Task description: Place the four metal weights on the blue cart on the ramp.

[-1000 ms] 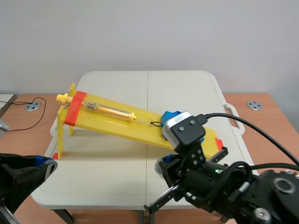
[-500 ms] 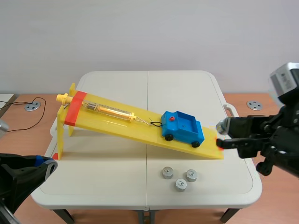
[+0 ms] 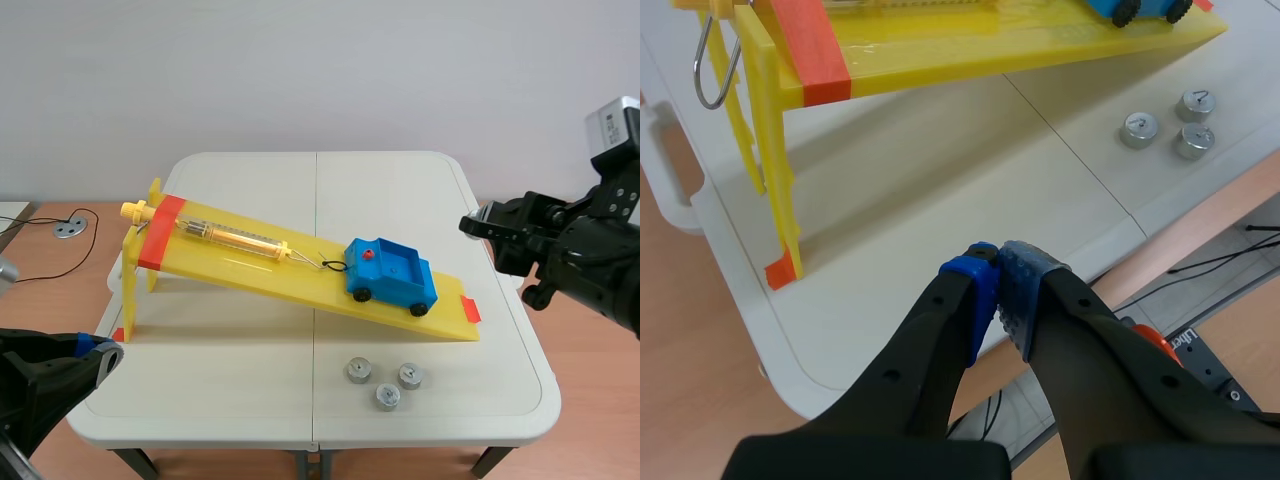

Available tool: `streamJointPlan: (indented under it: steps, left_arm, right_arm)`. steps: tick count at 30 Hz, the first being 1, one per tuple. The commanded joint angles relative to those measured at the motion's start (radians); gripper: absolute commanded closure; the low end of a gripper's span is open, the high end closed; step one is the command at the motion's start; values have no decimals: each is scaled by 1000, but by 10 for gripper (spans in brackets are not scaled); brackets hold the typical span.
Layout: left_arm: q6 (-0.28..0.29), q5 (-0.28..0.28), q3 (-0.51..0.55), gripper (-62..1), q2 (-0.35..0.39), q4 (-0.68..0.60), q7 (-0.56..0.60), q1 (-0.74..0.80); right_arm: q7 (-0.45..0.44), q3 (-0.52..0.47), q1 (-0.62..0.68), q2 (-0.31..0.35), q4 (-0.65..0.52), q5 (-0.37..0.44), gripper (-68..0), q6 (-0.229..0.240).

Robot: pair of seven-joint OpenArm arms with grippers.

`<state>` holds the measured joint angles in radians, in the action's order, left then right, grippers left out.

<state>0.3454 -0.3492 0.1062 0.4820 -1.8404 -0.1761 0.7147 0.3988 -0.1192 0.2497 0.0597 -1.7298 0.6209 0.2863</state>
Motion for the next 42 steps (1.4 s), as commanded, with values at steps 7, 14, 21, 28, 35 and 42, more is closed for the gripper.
streamJointPlan:
  steps: [7,14,21,28,35,42]
  left_arm:
    - [44,-77,16,-27,-21,-76,100,-3]
    - [44,-77,16,-27,-21,-76,100,-3]
    - [44,-77,16,-27,-22,-76,100,-3]
    - [44,-77,16,-27,-22,-76,100,-3]
    - [44,-77,16,-27,-22,-76,100,-3]
    - [44,-77,16,-27,-22,-76,100,-3]
  right_arm:
    - [-124,36,-194,-27,84,73,-6,81]
    - [-119,36,-284,-49,201,72,-6,105]
    - [-116,68,-354,-55,313,72,-6,105]
    - [-115,69,-408,-69,392,64,-6,105]
    - [-137,69,-447,-88,464,50,-6,103]
    - [-156,69,-451,-94,471,37,-7,103]
